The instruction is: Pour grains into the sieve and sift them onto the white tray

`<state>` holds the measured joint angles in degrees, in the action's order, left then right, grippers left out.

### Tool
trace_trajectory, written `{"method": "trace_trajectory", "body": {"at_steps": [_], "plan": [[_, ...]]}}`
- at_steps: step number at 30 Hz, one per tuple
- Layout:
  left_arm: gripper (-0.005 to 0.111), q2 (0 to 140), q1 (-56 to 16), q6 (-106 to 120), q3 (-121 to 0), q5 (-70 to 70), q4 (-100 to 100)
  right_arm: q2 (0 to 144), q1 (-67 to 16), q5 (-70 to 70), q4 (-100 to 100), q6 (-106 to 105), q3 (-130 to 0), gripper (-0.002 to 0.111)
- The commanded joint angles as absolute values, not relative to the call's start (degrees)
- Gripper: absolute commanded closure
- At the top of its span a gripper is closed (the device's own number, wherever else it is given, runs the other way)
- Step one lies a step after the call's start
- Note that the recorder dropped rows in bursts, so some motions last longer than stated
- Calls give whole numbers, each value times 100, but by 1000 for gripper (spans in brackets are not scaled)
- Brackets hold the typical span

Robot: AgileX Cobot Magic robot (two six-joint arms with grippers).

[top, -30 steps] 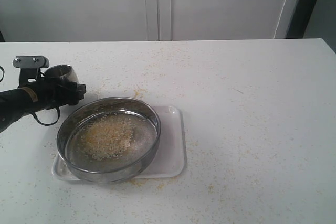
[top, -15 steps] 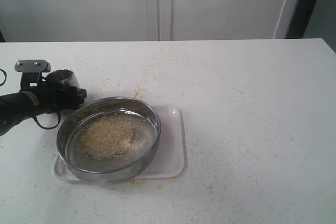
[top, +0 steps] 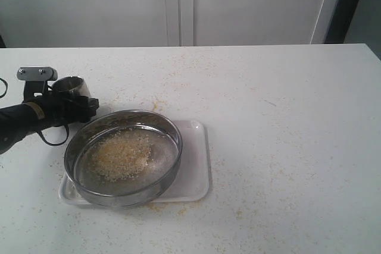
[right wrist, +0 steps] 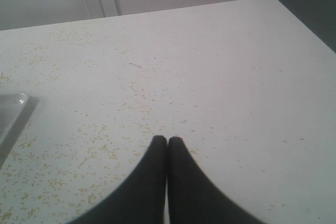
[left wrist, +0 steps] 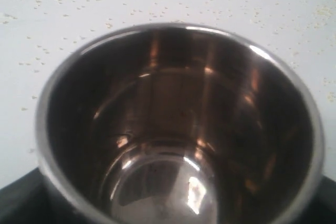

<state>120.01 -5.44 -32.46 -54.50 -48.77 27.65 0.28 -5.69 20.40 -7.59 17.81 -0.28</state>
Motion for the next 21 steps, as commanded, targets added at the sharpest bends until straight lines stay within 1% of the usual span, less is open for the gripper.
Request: {"method": "trace_trajectory", "body": {"at_steps": [1, 5, 8, 21], "plan": [[14, 11996, -531, -3121, -5472, -4952, 2713, 0, -517, 1952, -773, 1805, 0, 108], [7, 11996, -531, -3107, -5472, -4952, 2561, 0, -517, 1952, -773, 1805, 0, 108], [4, 11996, -531, -3107, -5472, -4952, 2540, 0, -517, 1952, -773, 1805, 0, 108], [4, 11751, -531, -3180, -5472, -4967, 2585, 0, -517, 1952, -773, 1805, 0, 108]]}}
